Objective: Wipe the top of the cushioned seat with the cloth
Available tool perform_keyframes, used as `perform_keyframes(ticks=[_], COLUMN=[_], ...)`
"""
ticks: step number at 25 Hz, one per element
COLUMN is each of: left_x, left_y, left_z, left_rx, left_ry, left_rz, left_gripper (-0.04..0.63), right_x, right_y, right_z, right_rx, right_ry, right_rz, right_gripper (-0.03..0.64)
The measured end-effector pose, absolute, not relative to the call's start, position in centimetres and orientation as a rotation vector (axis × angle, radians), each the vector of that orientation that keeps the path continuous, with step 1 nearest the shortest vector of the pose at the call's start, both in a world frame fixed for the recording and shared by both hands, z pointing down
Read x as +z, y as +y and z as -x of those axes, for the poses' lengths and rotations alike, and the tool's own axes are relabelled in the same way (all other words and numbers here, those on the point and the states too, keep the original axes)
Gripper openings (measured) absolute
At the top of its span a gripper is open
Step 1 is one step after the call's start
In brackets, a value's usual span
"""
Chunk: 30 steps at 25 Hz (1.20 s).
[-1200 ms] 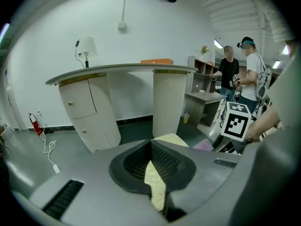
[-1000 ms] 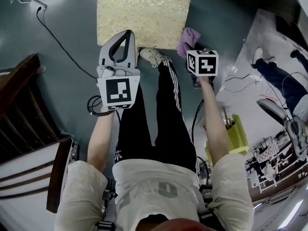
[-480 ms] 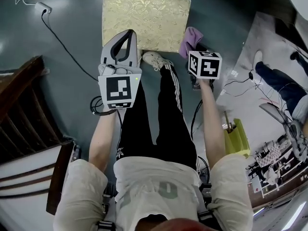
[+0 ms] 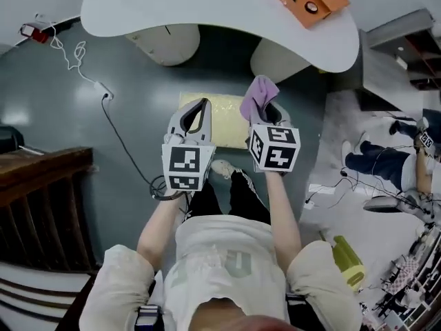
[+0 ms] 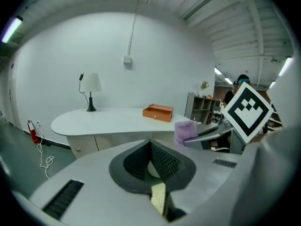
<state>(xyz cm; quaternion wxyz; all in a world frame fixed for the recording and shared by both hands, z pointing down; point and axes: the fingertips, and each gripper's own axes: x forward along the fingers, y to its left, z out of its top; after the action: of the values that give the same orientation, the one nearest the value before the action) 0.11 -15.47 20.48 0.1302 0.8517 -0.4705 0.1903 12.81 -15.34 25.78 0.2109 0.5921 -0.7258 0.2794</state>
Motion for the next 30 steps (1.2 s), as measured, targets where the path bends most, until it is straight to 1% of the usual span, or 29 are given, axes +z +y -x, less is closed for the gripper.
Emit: perform_keyframes(ticks=[4,9,18,24,30], left_x=[12.5,8.2,7.9,7.8,7.1], left_y=[-14.6,-13.4,-11.4,-11.7,-12.0], left_z=[-0.5,-1.3,-1.0,0.4,0.0], left_rx=[0.461,0.394,0.381,0.355,0.347], left_ry=[-1.401,-1.376,-1.384,-1.396,-1.394], left_rz=[-2.51,-2.603,-2.596,-2.582,-2.595], left_gripper=[0.006,0.006,0.006,0.006,0.006], right_x=[15.9,10.0,8.9,8.9,8.4], right_y=[-13.0,-10.3,-9.5,-8.9,-8.7], right_z=[-11.4,-9.8,-9.9,-7.9,-8.2], right_rx=[0.637,0.506,0.492,0.469,0.459], right_ry=[-2.089,-2.17,-2.152,-2.177,-2.181], right_rz=[-1.676,-1.746,-1.784,-1.745,-1.75], right_gripper=[0.091,0.092,0.092,0.092,0.092])
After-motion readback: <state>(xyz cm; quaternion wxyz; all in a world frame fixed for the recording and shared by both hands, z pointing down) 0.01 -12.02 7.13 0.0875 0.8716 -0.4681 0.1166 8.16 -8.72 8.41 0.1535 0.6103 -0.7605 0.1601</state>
